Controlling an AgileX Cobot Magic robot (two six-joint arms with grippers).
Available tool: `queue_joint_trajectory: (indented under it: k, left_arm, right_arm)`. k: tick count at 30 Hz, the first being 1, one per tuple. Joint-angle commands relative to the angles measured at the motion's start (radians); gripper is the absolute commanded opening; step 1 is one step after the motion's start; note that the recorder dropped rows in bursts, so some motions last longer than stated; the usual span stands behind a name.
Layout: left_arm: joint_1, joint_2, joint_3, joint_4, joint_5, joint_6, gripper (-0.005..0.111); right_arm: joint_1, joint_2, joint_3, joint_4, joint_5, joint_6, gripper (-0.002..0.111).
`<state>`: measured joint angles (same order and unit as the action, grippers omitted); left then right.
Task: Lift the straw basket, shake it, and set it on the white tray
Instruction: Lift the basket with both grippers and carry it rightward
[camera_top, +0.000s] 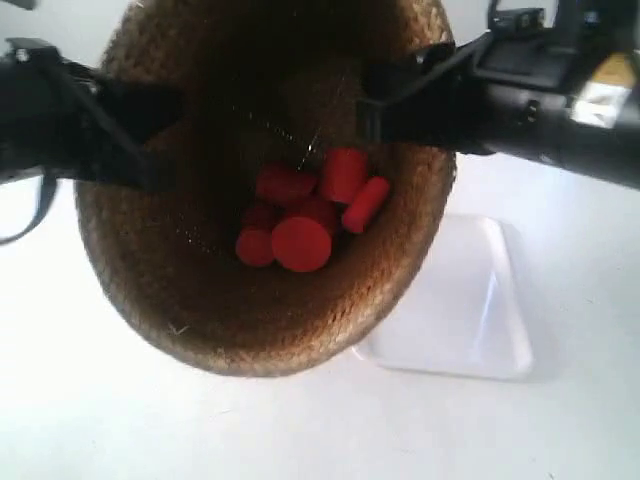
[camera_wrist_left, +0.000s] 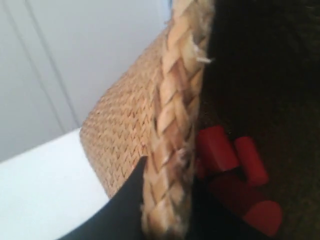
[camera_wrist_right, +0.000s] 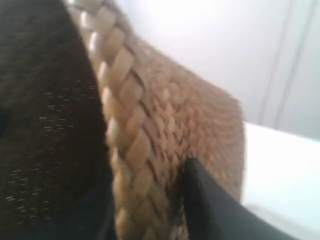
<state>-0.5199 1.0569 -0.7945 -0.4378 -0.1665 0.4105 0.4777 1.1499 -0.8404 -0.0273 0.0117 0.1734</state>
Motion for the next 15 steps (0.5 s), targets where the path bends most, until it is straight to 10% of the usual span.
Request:
queue_joint_trajectory:
  k: [1, 15]
  left_arm:
    - [0.074, 0.12, -0.108, -0.045, 0.332, 0.045, 0.0]
    - [0.008, 0.081, -0.074, -0.041, 0.319, -0.003, 0.0]
  right_arm:
    - [-0.056, 0.089, -0.111, 0.083, 0.179, -0.037, 0.0]
    - [0.011, 0.113, -0.077, 0.055, 0.201, -0.038, 0.0]
